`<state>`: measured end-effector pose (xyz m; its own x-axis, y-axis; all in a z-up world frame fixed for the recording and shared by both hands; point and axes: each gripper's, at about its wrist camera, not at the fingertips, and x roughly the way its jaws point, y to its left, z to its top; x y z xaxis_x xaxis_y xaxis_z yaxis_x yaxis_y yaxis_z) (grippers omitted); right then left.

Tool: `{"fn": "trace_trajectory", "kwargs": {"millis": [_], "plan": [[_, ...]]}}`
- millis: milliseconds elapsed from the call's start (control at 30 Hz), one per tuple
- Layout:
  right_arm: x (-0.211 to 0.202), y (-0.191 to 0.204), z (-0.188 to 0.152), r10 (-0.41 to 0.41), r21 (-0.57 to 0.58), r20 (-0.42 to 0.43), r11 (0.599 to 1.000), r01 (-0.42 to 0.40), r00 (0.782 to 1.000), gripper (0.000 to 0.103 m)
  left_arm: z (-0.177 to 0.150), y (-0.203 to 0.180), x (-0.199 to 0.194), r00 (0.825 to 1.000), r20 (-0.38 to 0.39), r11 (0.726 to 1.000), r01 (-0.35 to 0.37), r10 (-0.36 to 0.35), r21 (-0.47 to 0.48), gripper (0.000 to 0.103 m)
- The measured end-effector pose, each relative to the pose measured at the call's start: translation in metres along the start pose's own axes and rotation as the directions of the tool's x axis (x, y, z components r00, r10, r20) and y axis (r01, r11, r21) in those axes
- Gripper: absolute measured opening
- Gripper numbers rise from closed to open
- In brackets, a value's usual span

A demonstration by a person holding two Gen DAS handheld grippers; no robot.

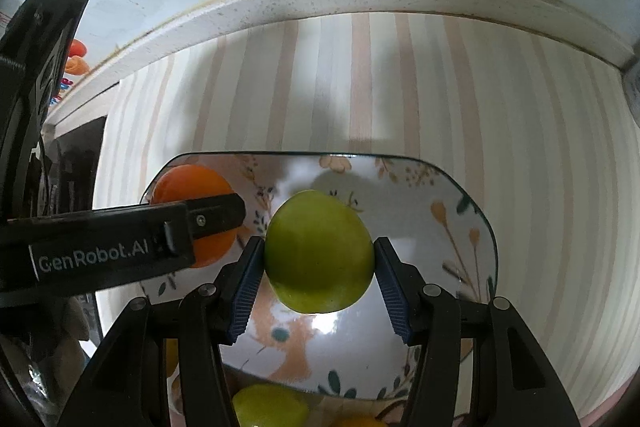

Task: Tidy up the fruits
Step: 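Carry the green apple and orange onto the floral plate and open both tools, then withdraw both tools from the plate back toward the fruits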

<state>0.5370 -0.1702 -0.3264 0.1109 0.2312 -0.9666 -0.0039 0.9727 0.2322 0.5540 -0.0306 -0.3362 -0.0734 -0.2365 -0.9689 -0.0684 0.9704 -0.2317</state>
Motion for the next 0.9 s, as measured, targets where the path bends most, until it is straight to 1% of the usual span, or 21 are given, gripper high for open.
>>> {"fn": "trace_trajectory", "kwargs": {"millis": [167,267,333,367,400,433,467,533,633,700,733,767,833,900], "plan": [[0.01,0.002,0.005,0.016,0.002,-0.026,1.0,-0.016,1.0,0.058,0.007,0.005,0.013,0.999,-0.041,1.0,-0.01,0.009,-0.02,0.064],[0.014,0.002,0.006,0.026,0.005,-0.049,1.0,-0.026,0.998,0.058,0.01,0.007,0.014,0.999,-0.039,1.0,-0.004,0.003,-0.03,0.064],[0.016,0.002,0.006,0.032,0.013,-0.06,0.999,-0.031,0.998,0.059,0.011,0.009,0.011,0.999,-0.04,1.0,-0.013,0.012,-0.027,0.064],[0.015,0.002,0.006,0.039,0.019,-0.065,0.999,-0.038,0.997,0.062,0.014,0.008,0.012,0.999,-0.04,1.0,-0.011,0.01,-0.027,0.066],[0.015,0.002,0.007,0.039,0.027,-0.069,0.999,-0.037,0.997,0.075,0.017,0.005,0.011,0.999,-0.034,1.0,-0.004,0.003,-0.027,0.077],[0.013,0.002,0.008,0.03,0.031,-0.064,0.999,-0.028,0.997,0.085,0.019,0.003,0.008,1.0,-0.021,1.0,-0.009,0.009,-0.027,0.084],[0.009,0.002,0.007,0.018,0.03,-0.059,0.999,-0.016,0.998,0.086,0.019,0.004,0.002,1.0,-0.006,1.0,-0.013,0.013,-0.022,0.091],[0.003,-0.001,0.006,0.002,0.038,-0.065,0.999,0.0,0.998,0.086,0.018,0.004,-0.007,0.999,0.023,0.999,-0.044,0.044,-0.003,0.091],[-0.004,-0.004,0.0,-0.036,0.041,-0.075,0.998,0.039,0.997,0.086,0.013,0.006,-0.02,0.996,0.053,0.998,-0.069,0.069,0.006,0.091],[-0.01,-0.005,-0.007,-0.062,0.037,-0.081,0.997,0.065,0.995,0.087,0.006,0.008,-0.031,0.99,0.082,0.993,-0.114,0.112,0.012,0.091],[-0.012,-0.005,-0.011,-0.069,0.039,-0.085,0.997,0.073,0.994,0.091,0.001,0.01,-0.037,0.985,0.099,0.99,-0.143,0.141,0.016,0.091],[-0.014,-0.006,-0.014,-0.071,0.042,-0.087,0.996,0.075,0.994,0.093,-0.005,0.012,-0.04,0.981,0.109,0.986,-0.163,0.16,0.017,0.091],[-0.022,-0.006,-0.023,-0.087,0.042,-0.078,0.995,0.09,0.993,0.093,-0.018,0.02,-0.048,0.971,0.132,0.98,-0.2,0.197,0.007,0.091],[-0.03,-0.005,-0.033,-0.113,0.039,-0.065,0.992,0.116,0.991,0.093,-0.031,0.022,-0.05,0.967,0.149,0.977,-0.212,0.209,0.004,0.091]]}}
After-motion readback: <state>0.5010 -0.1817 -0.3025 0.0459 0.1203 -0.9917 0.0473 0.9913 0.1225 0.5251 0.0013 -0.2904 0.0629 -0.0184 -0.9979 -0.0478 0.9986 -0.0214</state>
